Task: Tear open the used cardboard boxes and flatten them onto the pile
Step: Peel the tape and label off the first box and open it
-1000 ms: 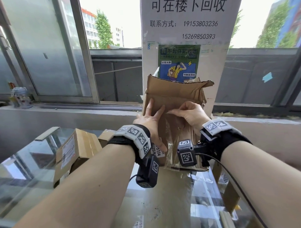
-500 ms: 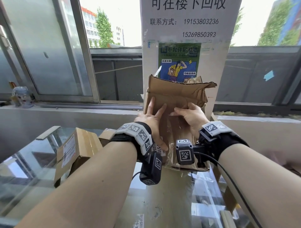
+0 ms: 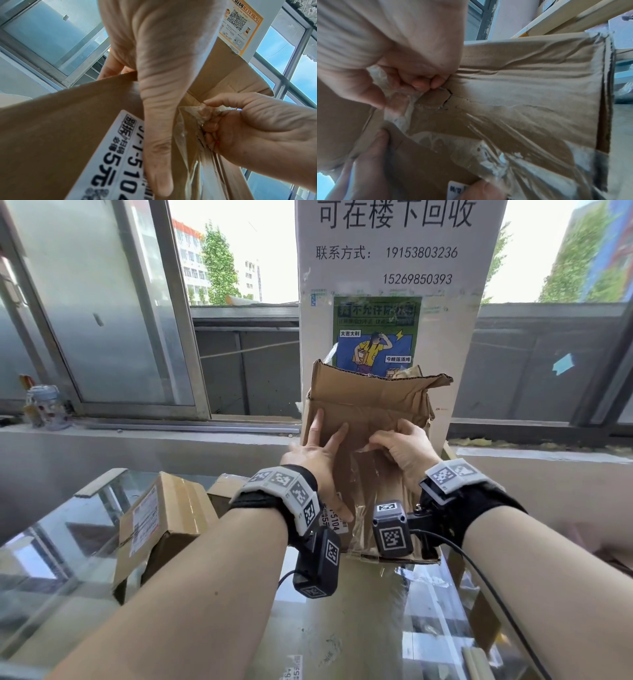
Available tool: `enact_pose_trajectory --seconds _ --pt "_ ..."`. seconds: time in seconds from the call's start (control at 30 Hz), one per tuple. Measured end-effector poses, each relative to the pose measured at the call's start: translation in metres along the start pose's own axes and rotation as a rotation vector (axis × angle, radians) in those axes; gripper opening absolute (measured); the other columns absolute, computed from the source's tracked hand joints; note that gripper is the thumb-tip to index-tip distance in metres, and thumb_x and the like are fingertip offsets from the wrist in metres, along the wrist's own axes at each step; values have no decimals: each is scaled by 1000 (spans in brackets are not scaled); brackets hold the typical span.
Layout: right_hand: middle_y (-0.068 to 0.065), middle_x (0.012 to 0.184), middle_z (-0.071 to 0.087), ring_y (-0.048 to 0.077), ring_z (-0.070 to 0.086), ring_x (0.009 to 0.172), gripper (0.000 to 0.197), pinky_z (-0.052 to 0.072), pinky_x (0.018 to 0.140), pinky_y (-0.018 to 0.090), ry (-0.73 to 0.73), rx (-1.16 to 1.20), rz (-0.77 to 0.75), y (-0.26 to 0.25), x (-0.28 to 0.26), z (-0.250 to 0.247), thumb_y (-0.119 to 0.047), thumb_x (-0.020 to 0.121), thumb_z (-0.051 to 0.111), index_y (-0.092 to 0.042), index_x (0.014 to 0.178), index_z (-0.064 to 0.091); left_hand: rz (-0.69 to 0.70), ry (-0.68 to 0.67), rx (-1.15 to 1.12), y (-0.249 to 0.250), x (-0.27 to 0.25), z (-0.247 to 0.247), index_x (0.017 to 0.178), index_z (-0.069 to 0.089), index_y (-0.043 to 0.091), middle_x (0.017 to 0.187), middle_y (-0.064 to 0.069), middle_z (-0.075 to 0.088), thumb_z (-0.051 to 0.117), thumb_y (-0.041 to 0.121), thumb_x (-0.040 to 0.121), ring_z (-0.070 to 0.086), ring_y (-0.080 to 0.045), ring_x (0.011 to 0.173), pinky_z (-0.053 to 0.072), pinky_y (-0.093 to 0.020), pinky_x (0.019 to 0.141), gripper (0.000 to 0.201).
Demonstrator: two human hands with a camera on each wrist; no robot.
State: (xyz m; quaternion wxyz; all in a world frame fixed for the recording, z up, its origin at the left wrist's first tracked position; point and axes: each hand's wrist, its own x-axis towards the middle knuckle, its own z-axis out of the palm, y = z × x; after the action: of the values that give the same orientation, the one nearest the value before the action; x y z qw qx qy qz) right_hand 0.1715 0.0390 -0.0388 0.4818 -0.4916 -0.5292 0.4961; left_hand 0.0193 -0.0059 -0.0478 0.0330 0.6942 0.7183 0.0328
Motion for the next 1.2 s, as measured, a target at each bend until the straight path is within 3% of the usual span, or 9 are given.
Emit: enact_pose_trajectory --seconds 0.07,0.2,0.33,0.47,0.73,0.87,0.97,1.13,1.2 --pt "6 69 69 9 58 49 32 46 55 24 0 -21 -34 -3 -1 -3 1 72 67 -21 92 56 -11 7 -3 1 -1 1 144 -14 51 148 7 -40 90 56 40 12 -37 143 41 -47 104 147" --pt "9 94 69 21 70 72 46 52 53 22 -74 -156 -122 -14 -1 -4 18 76 58 -10 112 59 -31 15 3 7 0 1 145 -14 50 148 8 -41 89 57 42 19 -35 141 44 -45 101 146" --pt "0 94 67 13 60 74 24 52 71 26 15 -621 -196 -16 2 -1 3 81 62 -20 80 68 -36 16 13 9 -1 1 145 -14 49 149 6 -40 88 59 40 22 -35 140 44 -44 101 147" --pt "15 83 72 17 59 58 19 58 69 34 -4 -595 -138 -23 -2 -4 -5 78 73 -17 63 68 -43 18 11 8 -3 1 145 -14 48 149 6 -40 88 60 39 24 -35 140 46 -44 99 148" --pt "20 79 71 32 71 67 18 60 61 41 51 -383 121 -25 -6 -3 -15 84 67 3 87 65 -46 45 9 9 -5 5 146 -13 47 148 6 -41 87 51 48 26 -38 135 47 -42 94 140" --pt "24 96 68 38 68 87 24 58 77 48 93 -498 116 -18 10 4 -8 80 58 7 98 60 -50 51 13 9 -5 6 146 -12 47 149 4 -41 85 51 52 29 -36 134 48 -42 95 136" --pt "21 107 64 31 65 91 31 56 79 38 60 -549 152 -23 6 8 -3 83 57 10 111 53 -51 53 10 9 -5 6 146 -13 48 149 4 -40 85 53 52 31 -36 133 48 -41 95 136" --pt "9 84 58 20 54 71 8 47 75 34 -205 -657 222 -25 -2 3 -2 87 54 -6 82 58 -52 49 5 9 -5 6 147 -12 47 149 4 -40 87 50 49 32 -36 132 49 -42 94 139" --pt "4 75 50 15 48 65 20 46 68 30 -264 -589 239 -20 1 1 -4 88 56 -15 72 49 -51 50 6 9 -5 5 147 -11 47 149 4 -41 88 50 48 32 -35 132 49 -42 94 140"
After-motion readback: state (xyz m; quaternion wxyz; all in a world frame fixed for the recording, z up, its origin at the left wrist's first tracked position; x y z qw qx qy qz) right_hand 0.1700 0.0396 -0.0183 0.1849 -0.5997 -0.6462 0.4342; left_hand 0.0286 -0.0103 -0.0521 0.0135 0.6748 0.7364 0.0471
